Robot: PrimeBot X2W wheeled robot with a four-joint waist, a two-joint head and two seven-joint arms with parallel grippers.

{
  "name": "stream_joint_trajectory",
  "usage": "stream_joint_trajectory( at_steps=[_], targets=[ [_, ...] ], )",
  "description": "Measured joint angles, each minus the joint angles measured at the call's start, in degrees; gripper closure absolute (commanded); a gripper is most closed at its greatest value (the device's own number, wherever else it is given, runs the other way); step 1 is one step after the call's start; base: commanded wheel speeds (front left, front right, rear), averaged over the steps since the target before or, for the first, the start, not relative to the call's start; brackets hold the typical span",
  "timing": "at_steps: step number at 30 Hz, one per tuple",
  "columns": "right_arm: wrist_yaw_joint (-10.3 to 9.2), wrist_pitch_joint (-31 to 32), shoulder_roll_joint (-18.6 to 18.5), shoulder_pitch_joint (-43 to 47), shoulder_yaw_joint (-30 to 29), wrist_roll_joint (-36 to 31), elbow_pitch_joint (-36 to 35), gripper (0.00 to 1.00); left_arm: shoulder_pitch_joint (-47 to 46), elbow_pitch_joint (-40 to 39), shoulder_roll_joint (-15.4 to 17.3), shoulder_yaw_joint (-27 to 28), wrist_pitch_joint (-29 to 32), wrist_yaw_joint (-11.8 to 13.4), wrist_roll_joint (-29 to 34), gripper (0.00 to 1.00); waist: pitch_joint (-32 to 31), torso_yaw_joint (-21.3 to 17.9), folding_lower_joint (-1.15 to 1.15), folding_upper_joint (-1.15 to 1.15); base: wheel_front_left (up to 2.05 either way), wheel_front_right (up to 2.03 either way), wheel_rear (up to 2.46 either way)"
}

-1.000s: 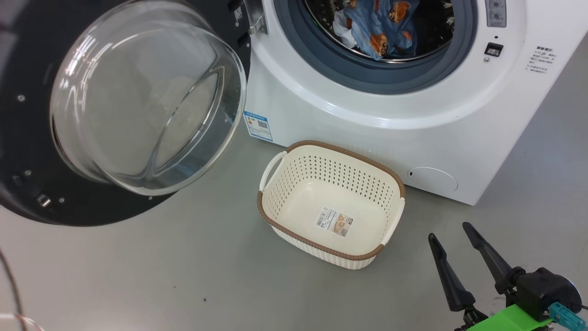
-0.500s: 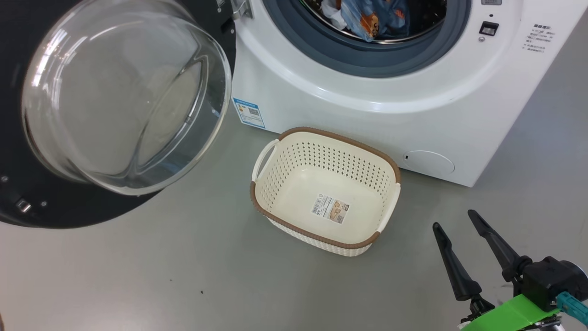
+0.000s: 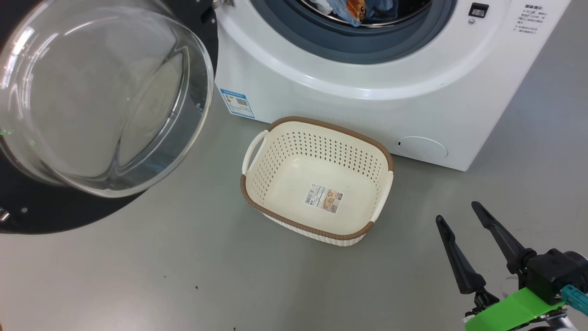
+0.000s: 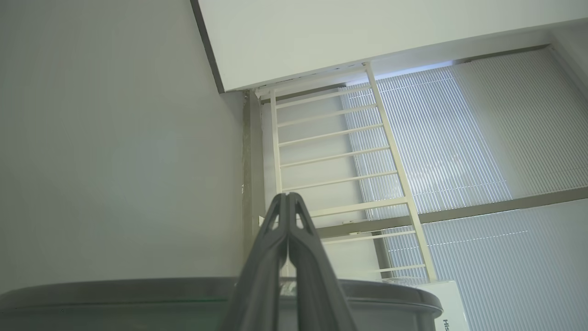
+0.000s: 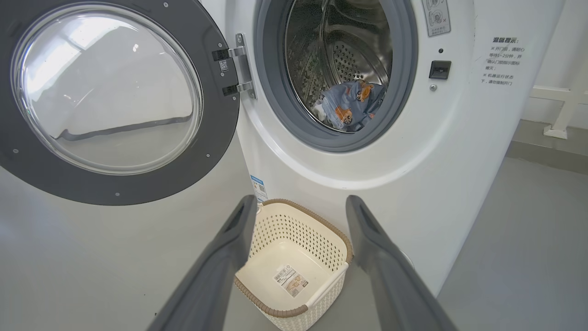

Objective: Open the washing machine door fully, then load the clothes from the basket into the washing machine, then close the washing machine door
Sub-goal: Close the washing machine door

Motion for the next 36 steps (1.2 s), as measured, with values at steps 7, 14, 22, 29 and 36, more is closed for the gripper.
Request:
stream_joint_trajectory(
  at_steps=[7,14,22,29,36],
  targets=[
    [0.0,0.1,-0.5,0.0,0.5,0.0,-0.2,0.0,-0.3,3.6,0.3,-2.0,3.6,-0.6,0.7,1.0,0.6,-1.0,0.0,0.0,0.0,0.0,0.0],
    [0.0,0.1,-1.1,-1.1,1.1,0.4,-0.2,0.0,-1.4,5.5,0.2,-3.2,4.9,-1.5,1.9,1.0,1.0,-1.6,0.0,0.0,0.0,0.0,0.0],
    [0.0,0.1,-1.3,-1.1,1.2,0.5,-0.2,0.0,-1.5,6.9,0.5,-3.4,7.1,-2.1,1.9,1.0,1.1,-1.9,-0.01,0.0,0.0,0.0,0.0],
    [0.0,0.1,-1.2,-1.1,1.1,0.5,-0.3,0.0,-1.5,7.0,1.0,-3.4,12.0,-3.1,1.3,1.0,0.9,-1.6,0.0,0.0,0.0,0.0,0.0],
    [0.0,0.1,-1.1,-1.1,0.9,0.5,-0.3,0.0,-0.6,4.7,1.0,-3.4,19.0,-3.6,-1.3,1.0,0.6,-1.3,0.0,0.0,0.0,0.0,0.0]
  ],
)
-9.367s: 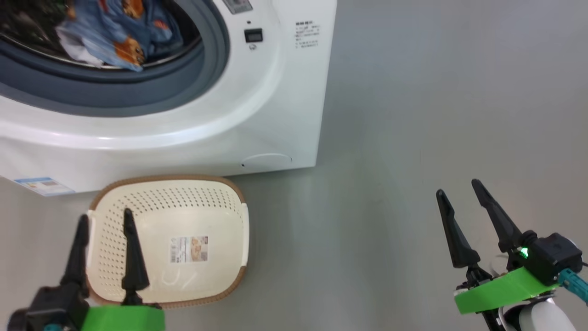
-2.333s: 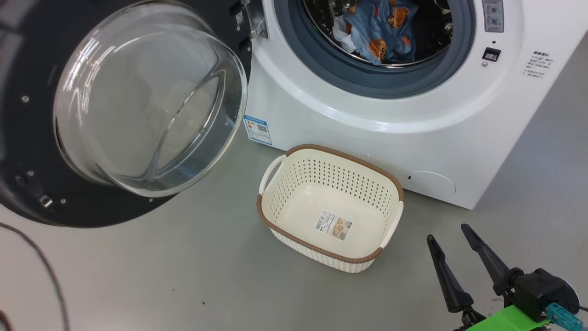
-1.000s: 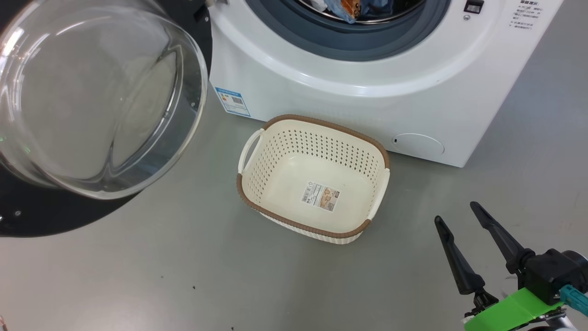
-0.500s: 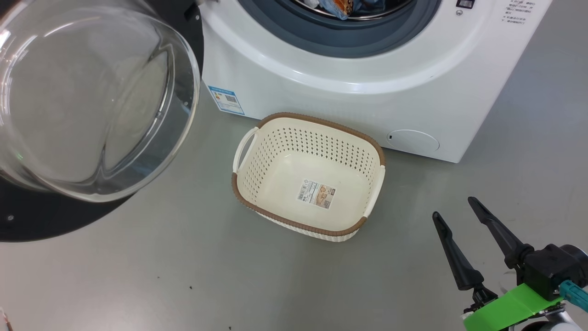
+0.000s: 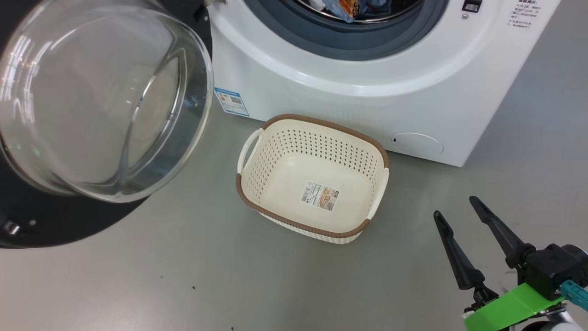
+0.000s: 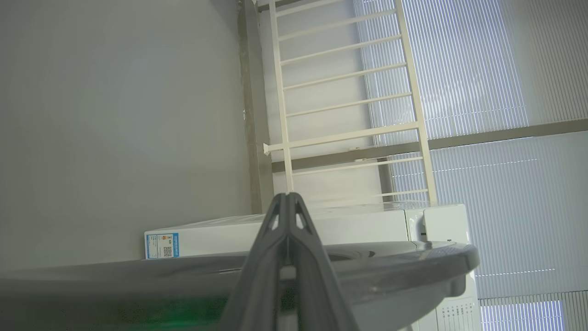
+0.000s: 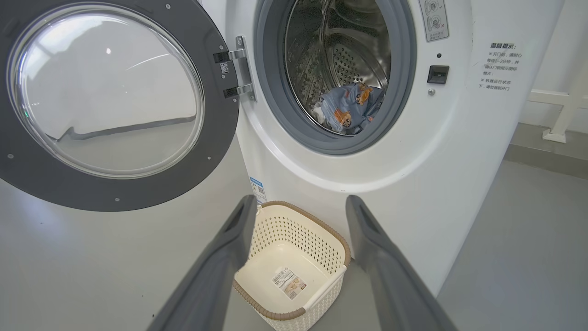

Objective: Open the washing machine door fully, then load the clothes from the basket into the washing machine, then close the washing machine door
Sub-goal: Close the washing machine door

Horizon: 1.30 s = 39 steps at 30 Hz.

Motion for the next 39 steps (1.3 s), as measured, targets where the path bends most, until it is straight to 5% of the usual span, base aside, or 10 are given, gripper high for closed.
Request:
stream_joint_trajectory(
  at_steps=[19,39],
  targets=[
    [0.0,0.2,0.9,0.0,-0.9,0.0,-0.6,0.0,10.1,-15.8,-3.3,-1.1,15.3,0.0,-5.3,1.0,-0.6,-0.2,0.0,0.0,0.0,0.0,0.0],
    [0.0,-1.5,3.3,0.0,-1.4,0.0,-0.3,0.0,20.1,-38.6,-6.3,-5.2,20.4,0.2,-5.8,1.0,-0.7,-4.2,0.0,0.0,0.0,0.0,0.0]
  ],
)
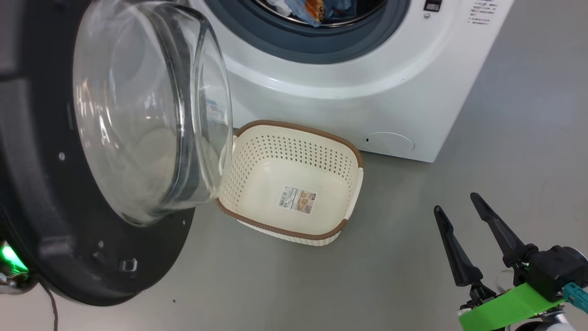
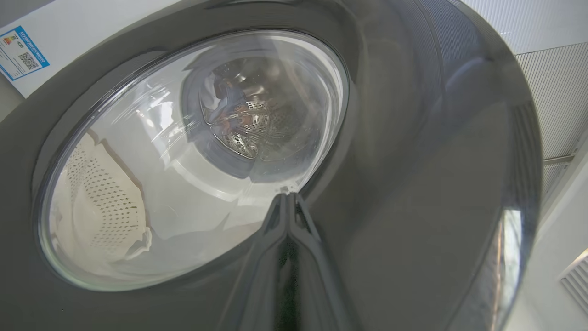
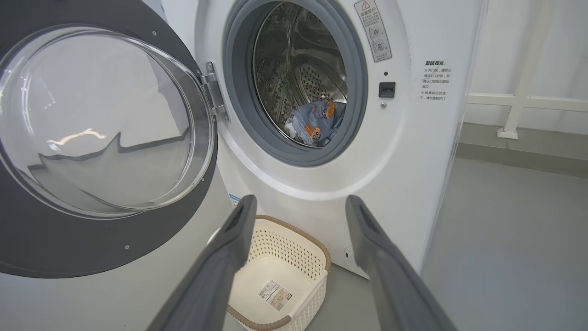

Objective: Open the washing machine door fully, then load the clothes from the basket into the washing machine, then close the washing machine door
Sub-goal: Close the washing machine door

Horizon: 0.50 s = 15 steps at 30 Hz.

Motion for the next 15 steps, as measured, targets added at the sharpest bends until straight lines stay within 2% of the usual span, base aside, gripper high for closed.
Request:
stream_joint_trajectory(
  at_steps=[8,15],
  targets=[
    [0.0,-1.2,0.5,-0.1,0.0,0.0,1.1,0.0,1.7,-5.1,-1.5,-1.3,0.8,0.5,0.0,1.0,0.0,-2.9,0.0,0.0,0.0,0.0,0.0],
    [0.0,-2.5,1.7,-0.1,0.2,0.0,2.5,0.0,1.8,-6.5,-2.6,-2.4,1.4,0.9,-0.2,1.0,-0.2,-5.8,0.0,0.0,0.0,0.0,0.0]
  ],
)
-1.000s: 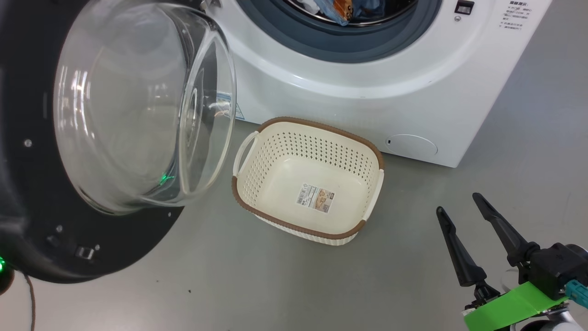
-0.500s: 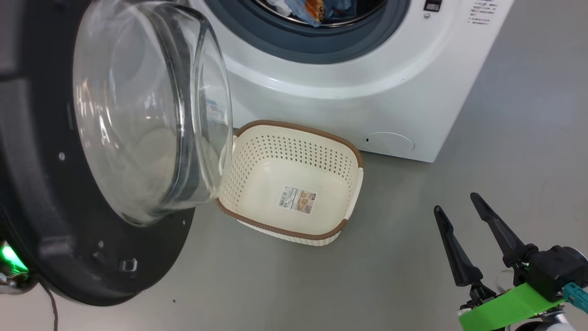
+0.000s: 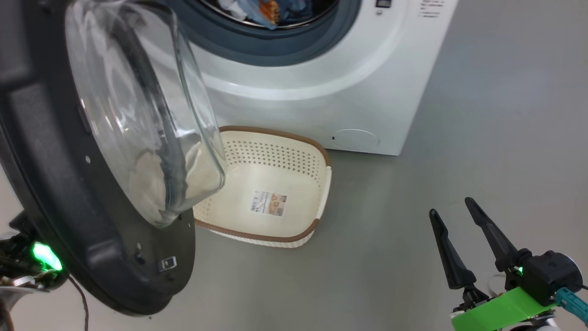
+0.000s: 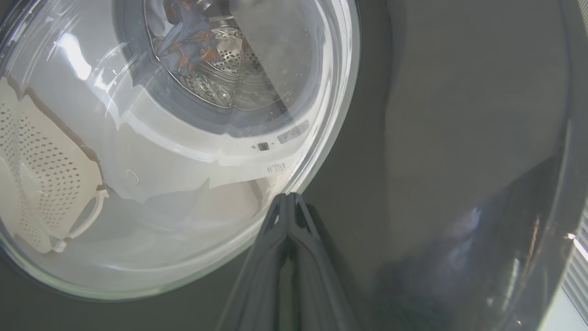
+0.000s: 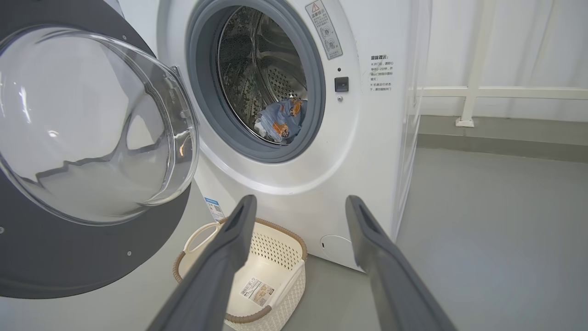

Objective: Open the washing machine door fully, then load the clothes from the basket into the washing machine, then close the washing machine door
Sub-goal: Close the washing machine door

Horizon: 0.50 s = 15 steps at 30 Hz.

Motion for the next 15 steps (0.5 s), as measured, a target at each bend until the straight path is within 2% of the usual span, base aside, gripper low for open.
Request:
stream_joint_trajectory(
  at_steps=[8,15],
  targets=[
    [0.0,-1.3,0.6,-0.8,0.4,0.0,1.8,0.0,2.0,-1.4,-2.2,-1.6,-0.4,1.1,0.2,1.0,-0.8,-4.8,0.0,0.0,0.0,0.0,0.0],
    [0.0,-2.3,1.1,-1.0,0.8,0.0,3.2,0.0,2.0,-1.6,-2.8,-2.1,-1.0,1.6,0.5,1.0,-1.3,-9.1,0.0,0.0,0.0,0.0,0.0]
  ],
)
